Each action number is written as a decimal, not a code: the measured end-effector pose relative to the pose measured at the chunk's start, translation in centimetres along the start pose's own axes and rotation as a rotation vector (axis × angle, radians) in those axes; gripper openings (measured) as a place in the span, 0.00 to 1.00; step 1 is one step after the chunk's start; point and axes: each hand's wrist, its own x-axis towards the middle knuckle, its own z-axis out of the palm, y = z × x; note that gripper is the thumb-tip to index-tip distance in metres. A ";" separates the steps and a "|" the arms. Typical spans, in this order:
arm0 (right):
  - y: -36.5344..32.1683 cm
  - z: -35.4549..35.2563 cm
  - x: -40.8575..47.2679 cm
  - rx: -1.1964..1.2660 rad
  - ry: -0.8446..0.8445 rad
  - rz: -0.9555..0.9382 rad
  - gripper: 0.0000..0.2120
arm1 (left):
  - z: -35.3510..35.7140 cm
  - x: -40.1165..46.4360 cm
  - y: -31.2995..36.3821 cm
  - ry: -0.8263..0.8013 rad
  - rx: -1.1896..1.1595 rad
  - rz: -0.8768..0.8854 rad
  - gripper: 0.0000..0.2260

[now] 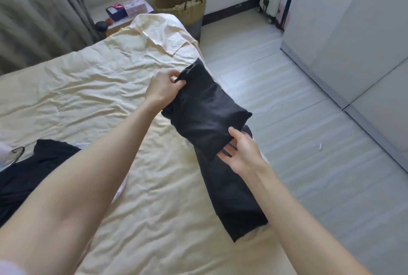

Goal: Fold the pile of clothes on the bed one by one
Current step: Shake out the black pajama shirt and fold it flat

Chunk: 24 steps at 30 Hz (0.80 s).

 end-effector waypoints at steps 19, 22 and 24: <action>4.2 2.4 14.6 0.085 0.076 0.186 0.12 | 14.5 8.0 -12.0 -0.557 0.577 0.267 0.24; 4.0 1.8 13.2 -0.304 0.171 -0.057 0.12 | 15.3 7.0 -12.4 -0.597 0.606 0.211 0.24; 3.6 1.0 12.5 -0.788 0.190 -0.368 0.14 | 15.2 6.6 -11.9 -0.568 0.596 0.210 0.24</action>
